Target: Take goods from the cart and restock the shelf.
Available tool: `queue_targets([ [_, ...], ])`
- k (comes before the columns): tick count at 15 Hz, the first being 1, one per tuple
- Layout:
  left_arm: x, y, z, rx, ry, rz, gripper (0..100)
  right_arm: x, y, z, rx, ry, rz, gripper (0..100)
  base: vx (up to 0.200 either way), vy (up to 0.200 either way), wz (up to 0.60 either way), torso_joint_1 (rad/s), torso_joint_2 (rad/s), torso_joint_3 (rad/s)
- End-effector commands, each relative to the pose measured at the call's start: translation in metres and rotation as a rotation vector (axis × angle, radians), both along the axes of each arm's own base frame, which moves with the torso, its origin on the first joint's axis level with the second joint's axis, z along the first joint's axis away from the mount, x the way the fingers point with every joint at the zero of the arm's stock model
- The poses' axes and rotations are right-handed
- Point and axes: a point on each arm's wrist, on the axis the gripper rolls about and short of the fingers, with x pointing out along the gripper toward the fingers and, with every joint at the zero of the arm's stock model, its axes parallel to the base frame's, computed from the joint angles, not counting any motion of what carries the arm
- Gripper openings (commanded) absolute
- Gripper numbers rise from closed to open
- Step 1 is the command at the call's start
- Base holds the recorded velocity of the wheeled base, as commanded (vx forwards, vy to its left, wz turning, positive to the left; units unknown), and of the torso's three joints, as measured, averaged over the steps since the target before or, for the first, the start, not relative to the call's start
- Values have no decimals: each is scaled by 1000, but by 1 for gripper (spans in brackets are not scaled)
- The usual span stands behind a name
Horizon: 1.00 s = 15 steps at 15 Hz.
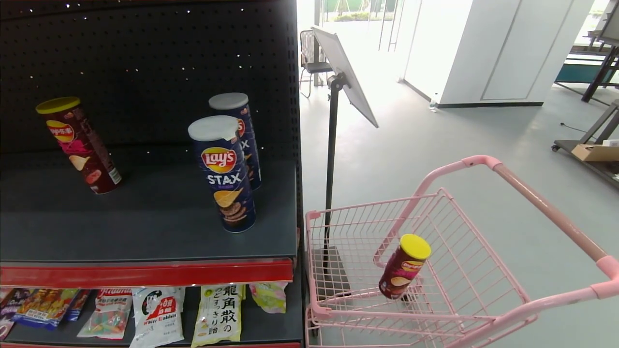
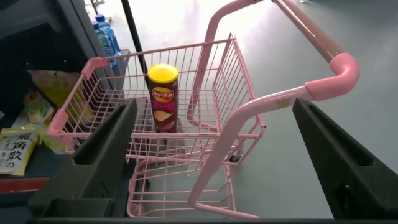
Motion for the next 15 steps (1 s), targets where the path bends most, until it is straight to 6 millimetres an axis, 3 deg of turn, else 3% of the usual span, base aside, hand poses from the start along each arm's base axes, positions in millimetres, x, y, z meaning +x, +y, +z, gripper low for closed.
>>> queue_targets([
  [1,0,0,0,0,2,-1,100,0,0,0,0,2,-1,100,0,0,0,0,0,0],
  [9,0,0,0,0,2,-1,100,0,0,0,5,0,2,100,0,0,0,-133,322,178],
  [15,0,0,0,0,0,1,100,0,0,0,5,0,2,100,0,0,0,-204,511,301],
])
